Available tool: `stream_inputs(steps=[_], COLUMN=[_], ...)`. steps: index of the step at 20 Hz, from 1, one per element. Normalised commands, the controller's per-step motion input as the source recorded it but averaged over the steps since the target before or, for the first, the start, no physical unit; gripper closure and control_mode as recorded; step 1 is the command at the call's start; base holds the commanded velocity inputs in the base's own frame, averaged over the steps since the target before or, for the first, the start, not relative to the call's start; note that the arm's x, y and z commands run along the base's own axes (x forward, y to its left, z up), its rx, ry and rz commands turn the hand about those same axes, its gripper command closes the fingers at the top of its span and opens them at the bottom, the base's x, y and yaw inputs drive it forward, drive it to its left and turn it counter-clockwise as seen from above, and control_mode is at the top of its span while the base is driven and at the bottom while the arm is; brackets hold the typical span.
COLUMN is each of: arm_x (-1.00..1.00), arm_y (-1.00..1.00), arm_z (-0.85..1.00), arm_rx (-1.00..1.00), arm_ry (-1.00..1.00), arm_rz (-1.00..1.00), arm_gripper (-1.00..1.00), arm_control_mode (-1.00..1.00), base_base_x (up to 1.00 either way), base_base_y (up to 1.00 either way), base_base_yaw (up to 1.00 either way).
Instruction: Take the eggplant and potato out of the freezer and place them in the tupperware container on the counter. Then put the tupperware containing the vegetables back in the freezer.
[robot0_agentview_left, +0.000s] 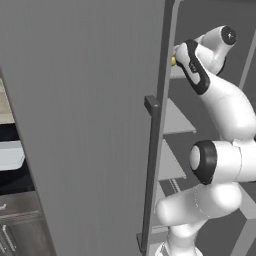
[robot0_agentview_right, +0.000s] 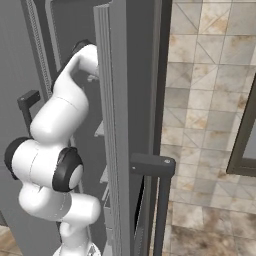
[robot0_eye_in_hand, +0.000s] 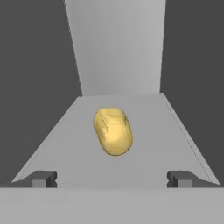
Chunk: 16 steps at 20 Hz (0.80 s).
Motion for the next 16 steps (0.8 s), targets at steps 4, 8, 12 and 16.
stream_inputs(steps=[4, 8, 12, 16], arm_x=[0.28, 0.33, 0.29, 0.30], arm_y=[0.00, 0.00, 0.00, 0.00], arm_z=[-0.14, -0.15, -0.12, -0.11], arm_rx=[0.00, 0.00, 0.00, 0.00], arm_ry=[0.04, 0.04, 0.03, 0.01], arm_rz=[0.04, 0.03, 0.04, 0.04], arm_gripper=[-1.00, -1.00, -1.00, -1.00], arm_control_mode=[-1.00, -1.00, -1.00, -1.00], base_base_x=[0.00, 0.00, 0.00, 0.00], base_base_y=[0.00, 0.00, 0.00, 0.00], base_base_yaw=[0.00, 0.00, 0.00, 0.00])
